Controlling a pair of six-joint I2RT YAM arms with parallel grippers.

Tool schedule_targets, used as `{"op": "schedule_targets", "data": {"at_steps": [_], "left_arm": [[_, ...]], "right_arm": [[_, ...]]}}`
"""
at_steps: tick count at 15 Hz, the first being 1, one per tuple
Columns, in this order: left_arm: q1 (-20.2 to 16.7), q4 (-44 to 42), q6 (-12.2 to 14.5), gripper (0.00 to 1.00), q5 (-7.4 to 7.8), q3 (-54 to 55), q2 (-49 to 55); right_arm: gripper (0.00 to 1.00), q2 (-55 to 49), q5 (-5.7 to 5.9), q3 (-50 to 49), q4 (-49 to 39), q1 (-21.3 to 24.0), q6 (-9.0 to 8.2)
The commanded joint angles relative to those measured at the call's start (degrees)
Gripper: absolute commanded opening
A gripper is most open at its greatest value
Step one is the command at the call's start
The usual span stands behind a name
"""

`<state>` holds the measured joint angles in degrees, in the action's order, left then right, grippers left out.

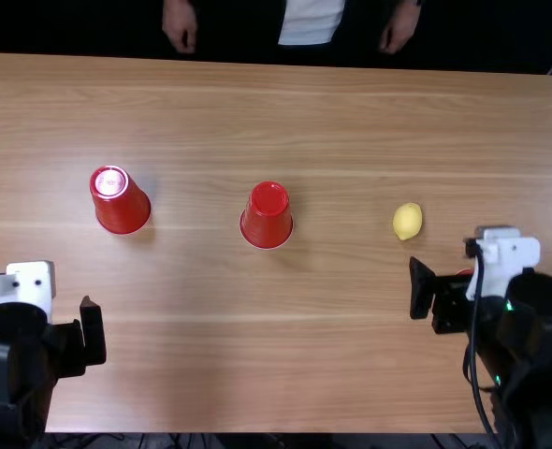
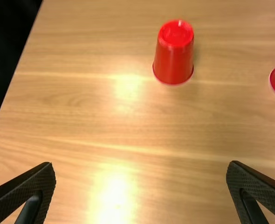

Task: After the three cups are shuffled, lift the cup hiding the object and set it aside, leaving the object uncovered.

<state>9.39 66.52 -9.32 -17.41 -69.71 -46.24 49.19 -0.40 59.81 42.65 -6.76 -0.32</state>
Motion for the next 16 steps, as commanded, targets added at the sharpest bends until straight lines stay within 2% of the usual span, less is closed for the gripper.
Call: {"op": "schedule_targets", "data": {"at_steps": [1,4,5,7,8,12,16], "left_arm": [[-0.1,-1.1,-1.0,1.0,0.85,3.4,3.3],[-1.8,-6.1,-1.1,1.0,0.96,13.9,14.6],[-3.3,-8.6,-1.1,1.0,1.69,18.4,18.9],[-6.0,-13.4,-1.0,1.0,4.44,26.4,28.1],[-6.2,-15.5,-1.0,1.0,4.86,30.5,32.1],[-6.3,-19.3,-0.6,1.0,5.07,41.9,44.7],[-6.1,-20.4,-0.3,1.0,4.96,45.9,46.2]], "right_arm": [[1.0,-5.8,-0.02,-3.8,0.0,-0.6,-0.53],[1.0,-18.4,0.19,-12.4,-1.7,-0.3,-0.63],[1.0,-22.6,0.3,-15.1,-2.9,0.1,-0.63],[1.0,-30.0,0.51,-19.8,-4.3,1.7,-0.63],[1.0,-33.9,0.4,-22.0,-4.5,3.2,-0.53],[1.0,-47.3,0.62,-31.2,-5.0,4.8,-0.53],[1.0,-49.2,0.83,-34.3,-5.0,6.3,-0.42]]}}
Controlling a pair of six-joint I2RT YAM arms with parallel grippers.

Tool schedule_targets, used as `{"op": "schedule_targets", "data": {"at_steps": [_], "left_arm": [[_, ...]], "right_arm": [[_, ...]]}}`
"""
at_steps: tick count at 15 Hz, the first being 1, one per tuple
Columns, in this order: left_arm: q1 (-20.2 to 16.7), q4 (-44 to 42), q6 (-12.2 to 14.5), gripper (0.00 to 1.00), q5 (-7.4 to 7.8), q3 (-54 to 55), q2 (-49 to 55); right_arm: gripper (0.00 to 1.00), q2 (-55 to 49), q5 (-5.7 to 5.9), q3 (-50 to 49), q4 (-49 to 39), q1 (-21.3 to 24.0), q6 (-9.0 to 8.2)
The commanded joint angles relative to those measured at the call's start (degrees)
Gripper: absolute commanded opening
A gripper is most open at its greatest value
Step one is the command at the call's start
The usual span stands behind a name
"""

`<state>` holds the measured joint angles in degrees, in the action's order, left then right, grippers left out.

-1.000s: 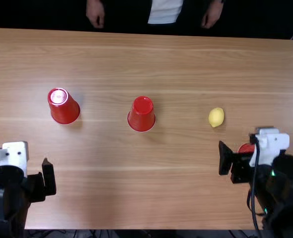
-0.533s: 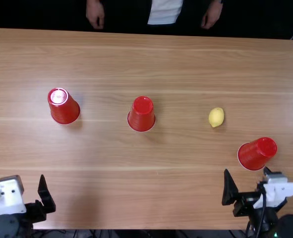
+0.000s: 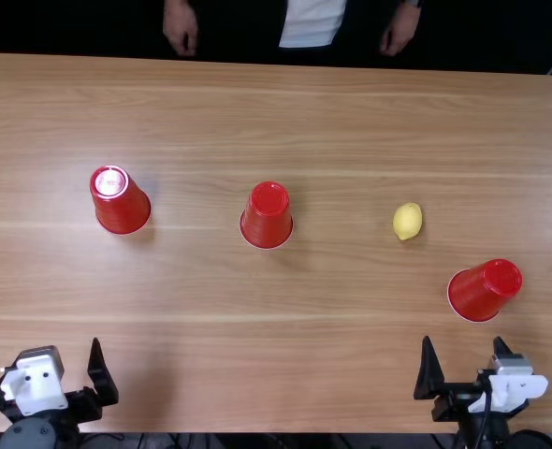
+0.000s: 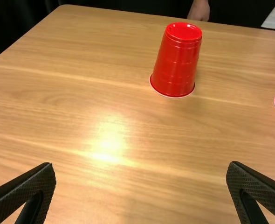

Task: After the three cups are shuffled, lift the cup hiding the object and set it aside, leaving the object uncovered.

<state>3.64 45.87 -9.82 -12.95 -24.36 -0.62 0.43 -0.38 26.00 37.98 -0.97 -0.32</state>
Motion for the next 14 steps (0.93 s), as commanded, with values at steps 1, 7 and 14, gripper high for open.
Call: {"op": "schedule_targets", "data": {"at_steps": [1,7,14], "left_arm": [[0.0,-1.9,0.2,1.0,0.5,2.4,0.6],[0.8,-35.4,8.0,1.0,3.46,19.1,0.6],[0.8,-38.7,9.7,1.0,7.47,24.1,0.6]], "right_arm": [[1.0,-0.4,0.7,-1.4,-0.6,0.4,-0.21],[1.0,-0.4,0.07,-13.8,-31.5,0.6,0.21],[1.0,-0.4,0.07,-25.5,-42.9,0.5,0.21]]}}
